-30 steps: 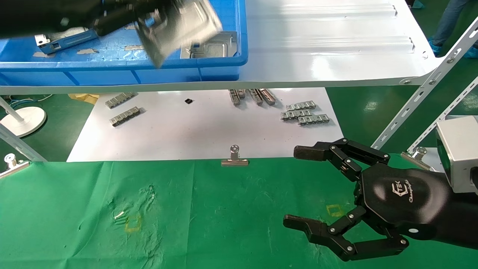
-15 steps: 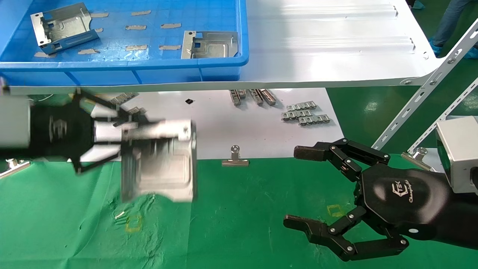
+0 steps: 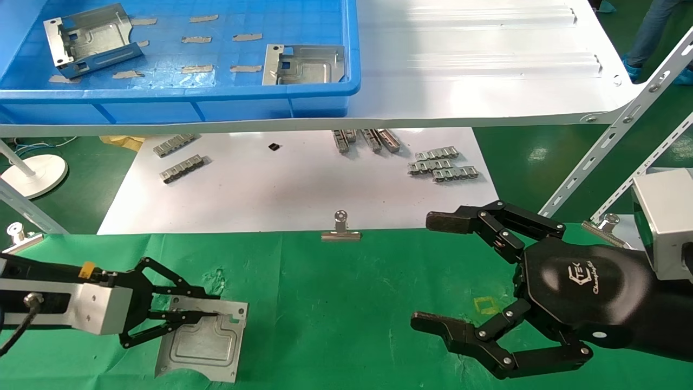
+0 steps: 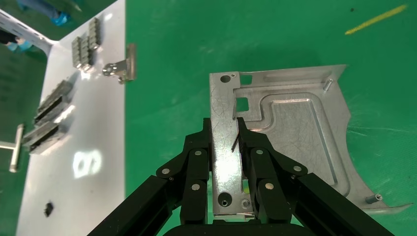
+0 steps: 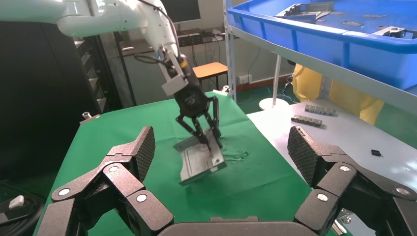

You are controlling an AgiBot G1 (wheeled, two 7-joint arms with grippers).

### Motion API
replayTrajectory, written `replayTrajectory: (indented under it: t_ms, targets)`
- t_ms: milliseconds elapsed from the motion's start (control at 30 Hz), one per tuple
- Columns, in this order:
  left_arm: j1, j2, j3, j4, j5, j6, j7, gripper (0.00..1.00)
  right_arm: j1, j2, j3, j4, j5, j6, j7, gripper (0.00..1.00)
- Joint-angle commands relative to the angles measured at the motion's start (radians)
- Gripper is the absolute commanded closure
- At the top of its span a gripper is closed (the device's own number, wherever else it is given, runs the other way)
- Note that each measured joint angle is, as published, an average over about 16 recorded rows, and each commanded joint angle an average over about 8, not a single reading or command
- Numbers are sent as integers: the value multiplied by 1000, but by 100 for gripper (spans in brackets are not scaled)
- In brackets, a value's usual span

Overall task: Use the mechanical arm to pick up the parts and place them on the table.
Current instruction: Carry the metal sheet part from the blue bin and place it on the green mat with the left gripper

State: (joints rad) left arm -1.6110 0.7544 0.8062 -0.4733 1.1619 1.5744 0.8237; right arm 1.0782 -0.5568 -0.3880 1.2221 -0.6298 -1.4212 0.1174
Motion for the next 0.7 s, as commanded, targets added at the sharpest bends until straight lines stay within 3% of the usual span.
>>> replayTrajectory:
  t_ms: [33,67,233,300,333,700]
  targets:
    - [1,14,11,45,4,4,36,95,0,0,0,0,0,0,0,0]
    - [-3,16,16,61,6,4,52,88,0,0,0,0,0,0,0,0]
    - [-23,32,38,140,18,-3,113,25,0,0,0,0,0,0,0,0]
    - [-31,41,44,175,22,-9,126,5,0,0,0,0,0,0,0,0]
    - [-34,47,46,193,24,-13,131,0,0,0,0,0,0,0,0,0]
    - [-78,68,52,335,19,1,131,0,0,0,0,0,0,0,0,0]
